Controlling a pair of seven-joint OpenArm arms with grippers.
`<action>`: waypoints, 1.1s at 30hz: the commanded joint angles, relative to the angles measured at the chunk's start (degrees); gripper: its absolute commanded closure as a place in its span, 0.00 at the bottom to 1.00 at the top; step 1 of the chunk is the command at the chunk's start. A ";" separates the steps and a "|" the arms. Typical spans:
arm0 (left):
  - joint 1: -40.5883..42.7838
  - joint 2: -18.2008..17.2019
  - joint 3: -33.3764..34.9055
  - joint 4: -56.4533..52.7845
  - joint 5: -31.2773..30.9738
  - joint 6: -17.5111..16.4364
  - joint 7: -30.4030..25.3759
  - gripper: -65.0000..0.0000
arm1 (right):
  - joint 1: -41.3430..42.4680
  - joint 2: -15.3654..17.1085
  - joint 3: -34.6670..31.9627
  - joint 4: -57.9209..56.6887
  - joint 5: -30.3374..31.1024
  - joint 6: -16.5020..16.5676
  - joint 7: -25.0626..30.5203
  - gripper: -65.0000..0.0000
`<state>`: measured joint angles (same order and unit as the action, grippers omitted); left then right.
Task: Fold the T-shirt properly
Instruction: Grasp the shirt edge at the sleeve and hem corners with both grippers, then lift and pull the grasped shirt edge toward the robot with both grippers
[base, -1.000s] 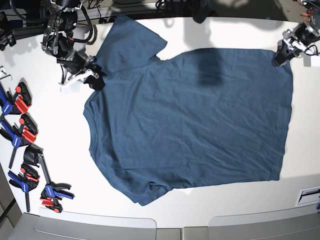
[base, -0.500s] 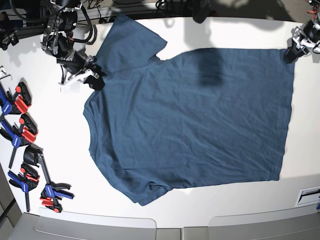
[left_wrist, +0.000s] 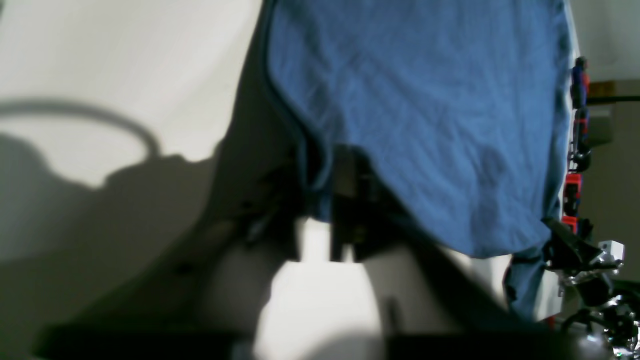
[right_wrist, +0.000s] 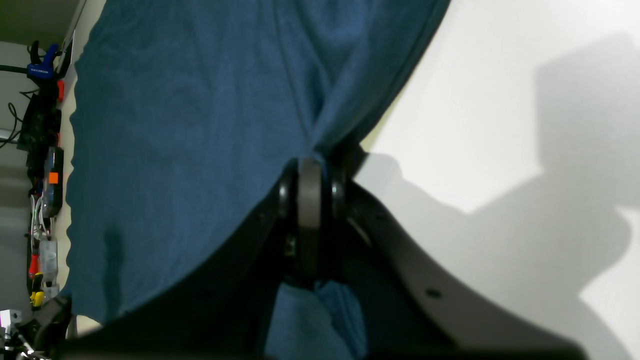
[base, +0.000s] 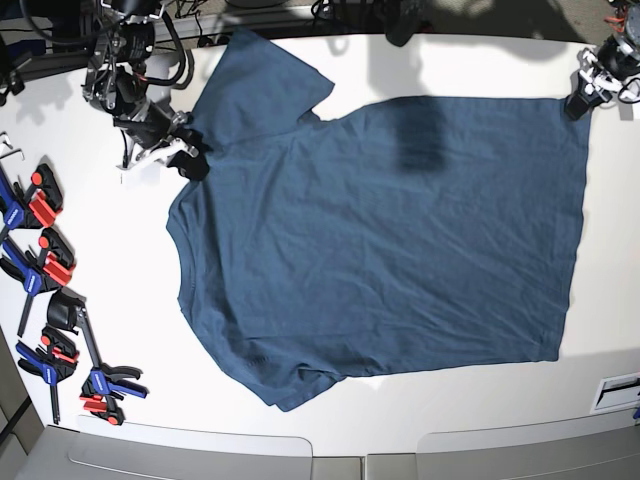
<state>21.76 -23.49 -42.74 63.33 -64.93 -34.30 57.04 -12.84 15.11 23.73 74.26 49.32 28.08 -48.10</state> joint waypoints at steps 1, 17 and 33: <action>0.81 -0.66 0.09 0.13 1.92 1.07 1.55 1.00 | -0.20 0.31 -0.02 -0.02 0.24 -0.83 -1.97 1.00; 0.96 -0.70 0.02 0.13 5.51 1.05 -1.29 1.00 | -0.22 0.48 9.73 3.96 1.95 -0.81 -12.28 1.00; 11.41 -1.07 -0.09 13.40 4.66 -0.04 -0.07 1.00 | -2.56 3.78 15.80 4.13 8.44 0.46 -22.25 1.00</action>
<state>32.77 -23.62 -42.44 76.25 -60.51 -34.52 56.95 -15.42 17.82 39.16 77.45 57.32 28.32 -70.43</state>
